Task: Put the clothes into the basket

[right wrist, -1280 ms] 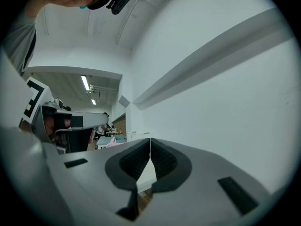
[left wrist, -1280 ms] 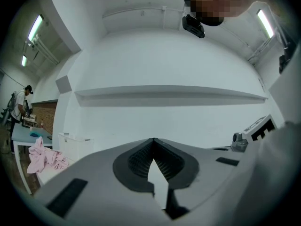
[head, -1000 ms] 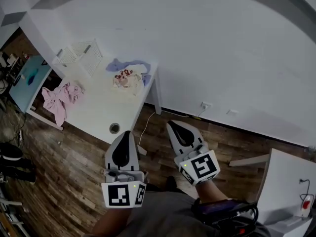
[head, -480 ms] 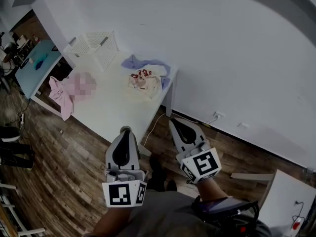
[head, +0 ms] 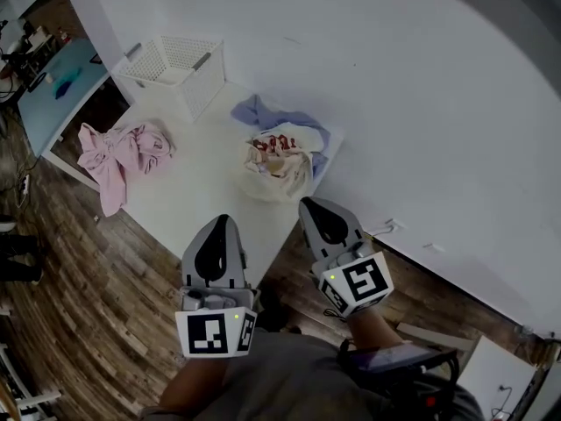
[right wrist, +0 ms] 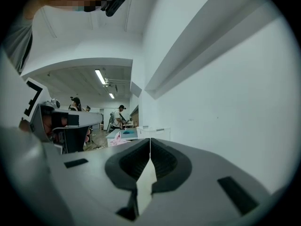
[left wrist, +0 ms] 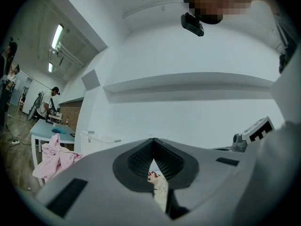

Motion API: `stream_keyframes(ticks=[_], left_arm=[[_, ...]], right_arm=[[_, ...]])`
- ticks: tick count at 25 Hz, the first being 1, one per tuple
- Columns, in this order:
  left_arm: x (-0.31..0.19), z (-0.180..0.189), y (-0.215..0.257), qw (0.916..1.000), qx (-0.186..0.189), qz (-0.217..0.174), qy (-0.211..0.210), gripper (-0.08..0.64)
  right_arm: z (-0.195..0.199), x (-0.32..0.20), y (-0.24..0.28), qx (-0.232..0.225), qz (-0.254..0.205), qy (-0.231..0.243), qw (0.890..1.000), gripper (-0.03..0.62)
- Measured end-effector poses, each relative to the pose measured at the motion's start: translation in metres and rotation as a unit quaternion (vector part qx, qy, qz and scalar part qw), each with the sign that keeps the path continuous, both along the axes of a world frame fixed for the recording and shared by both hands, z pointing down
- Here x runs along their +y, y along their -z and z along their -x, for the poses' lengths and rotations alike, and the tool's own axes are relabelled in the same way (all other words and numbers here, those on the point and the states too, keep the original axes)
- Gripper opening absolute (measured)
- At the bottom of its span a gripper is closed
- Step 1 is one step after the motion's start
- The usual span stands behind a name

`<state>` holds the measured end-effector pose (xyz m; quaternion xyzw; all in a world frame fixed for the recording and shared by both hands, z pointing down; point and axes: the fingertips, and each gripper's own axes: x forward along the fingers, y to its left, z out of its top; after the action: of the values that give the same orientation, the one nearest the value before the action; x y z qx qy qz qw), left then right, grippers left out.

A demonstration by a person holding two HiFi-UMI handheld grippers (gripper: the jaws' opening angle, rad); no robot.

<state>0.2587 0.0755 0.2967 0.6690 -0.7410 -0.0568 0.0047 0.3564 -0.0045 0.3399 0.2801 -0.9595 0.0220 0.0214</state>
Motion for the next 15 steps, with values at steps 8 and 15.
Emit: stream_keyframes(ticks=[8, 15], left_arm=[[-0.026, 0.066, 0.017, 0.9986, 0.019, -0.035, 0.034, 0.008], [-0.042, 0.076, 0.025, 0.9978, 0.018, -0.049, 0.041, 0.008]], right_arm=[[0.047, -0.041, 0.02, 0.022, -0.021, 0.009, 1.0, 0.009], [0.069, -0.066, 0.027, 0.032, -0.032, 0.022, 0.999, 0.009]])
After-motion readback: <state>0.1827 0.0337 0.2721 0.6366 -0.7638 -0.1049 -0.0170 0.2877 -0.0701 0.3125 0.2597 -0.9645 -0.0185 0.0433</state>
